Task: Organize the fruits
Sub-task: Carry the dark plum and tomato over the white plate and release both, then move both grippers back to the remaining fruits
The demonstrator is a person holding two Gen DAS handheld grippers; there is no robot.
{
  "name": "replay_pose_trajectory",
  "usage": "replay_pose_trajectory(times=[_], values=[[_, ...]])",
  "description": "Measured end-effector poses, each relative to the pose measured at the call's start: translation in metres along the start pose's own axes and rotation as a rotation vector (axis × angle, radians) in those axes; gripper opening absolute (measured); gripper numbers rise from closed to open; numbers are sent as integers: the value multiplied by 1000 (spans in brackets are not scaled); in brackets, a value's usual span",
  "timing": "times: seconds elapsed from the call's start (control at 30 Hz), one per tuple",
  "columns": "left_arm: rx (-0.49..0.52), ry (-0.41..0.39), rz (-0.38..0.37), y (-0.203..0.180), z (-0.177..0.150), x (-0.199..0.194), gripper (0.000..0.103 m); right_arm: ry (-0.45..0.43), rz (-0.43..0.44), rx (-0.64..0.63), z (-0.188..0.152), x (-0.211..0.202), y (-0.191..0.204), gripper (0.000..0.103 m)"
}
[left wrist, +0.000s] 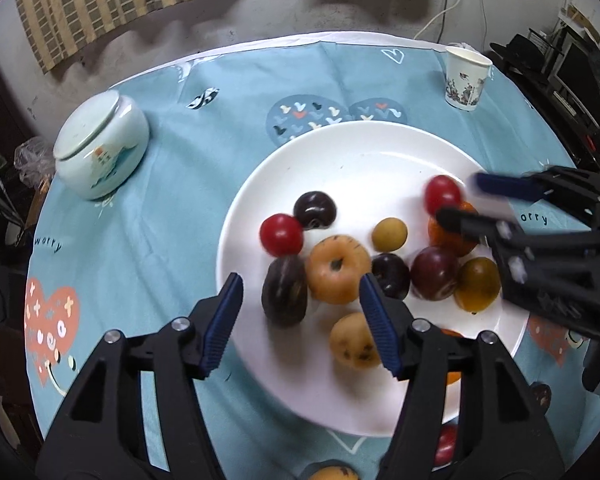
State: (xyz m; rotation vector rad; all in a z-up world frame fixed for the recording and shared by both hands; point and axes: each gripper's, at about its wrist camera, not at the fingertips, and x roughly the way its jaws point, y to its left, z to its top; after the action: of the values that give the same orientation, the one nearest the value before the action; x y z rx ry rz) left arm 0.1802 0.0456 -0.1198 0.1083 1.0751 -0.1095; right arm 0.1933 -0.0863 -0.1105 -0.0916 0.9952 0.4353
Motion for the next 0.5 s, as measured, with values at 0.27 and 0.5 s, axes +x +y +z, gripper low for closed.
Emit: replay_pose_trajectory(times=[0.27, 0.5], values=[[-42, -74, -6, 15, -26, -55, 69, -76, 23, 89, -31, -60, -4, 85], [-166, -92, 9, 56, -93, -104, 74, -16, 33, 167, -161, -109, 4, 85]])
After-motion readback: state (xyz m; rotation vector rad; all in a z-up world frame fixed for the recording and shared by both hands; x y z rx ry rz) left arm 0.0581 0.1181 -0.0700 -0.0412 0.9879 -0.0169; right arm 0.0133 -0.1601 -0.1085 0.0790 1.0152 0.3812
